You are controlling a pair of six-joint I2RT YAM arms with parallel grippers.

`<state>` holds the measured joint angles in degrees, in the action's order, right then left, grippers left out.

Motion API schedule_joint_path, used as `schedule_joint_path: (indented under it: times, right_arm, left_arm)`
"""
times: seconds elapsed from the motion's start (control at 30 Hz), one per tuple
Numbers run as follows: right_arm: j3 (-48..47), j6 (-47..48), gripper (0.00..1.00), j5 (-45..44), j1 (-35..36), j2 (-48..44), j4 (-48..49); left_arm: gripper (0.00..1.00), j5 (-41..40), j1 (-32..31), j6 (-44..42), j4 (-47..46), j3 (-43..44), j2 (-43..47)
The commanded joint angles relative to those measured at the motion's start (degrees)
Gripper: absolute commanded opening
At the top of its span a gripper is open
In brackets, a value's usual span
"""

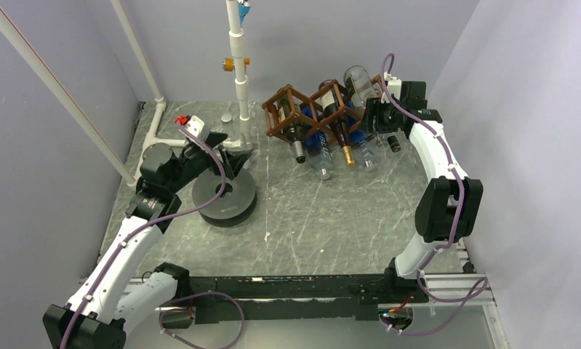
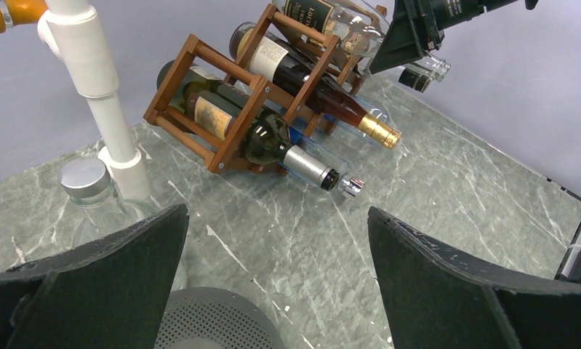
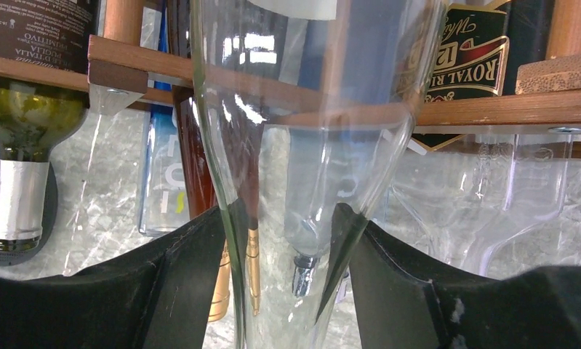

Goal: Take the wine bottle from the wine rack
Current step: Pick up the wine bottle from the wine rack.

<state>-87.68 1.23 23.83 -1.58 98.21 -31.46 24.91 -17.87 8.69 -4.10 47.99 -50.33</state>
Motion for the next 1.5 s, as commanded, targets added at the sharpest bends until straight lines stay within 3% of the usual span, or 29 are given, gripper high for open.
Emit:
schedule_joint_path:
  times: [0.0, 0.73, 1.2, 1.47]
  right_arm:
    - [0.0, -0.8, 0.62, -1.4, 0.5, 0.0, 2.1]
    - [0.8, 1.3, 0.58, -8.9, 3.0, -1.9, 2.4]
    - [-0.2, 0.7, 0.02, -6.8, 2.4, -5.2, 2.5]
    - [0.0, -1.1, 0.0, -1.9, -0.7, -7.0, 3.4]
  left_arm:
    - [0.99, 1.6, 0.1, 0.2, -3.6, 0.3, 1.2]
    - [0.99, 1.9, 0.1, 0.2, -3.6, 0.2, 1.5]
    - [0.99, 1.7, 0.1, 0.1, -3.6, 0.3, 1.6]
    - [0.99, 1.6, 0.1, 0.2, -3.6, 0.3, 1.6]
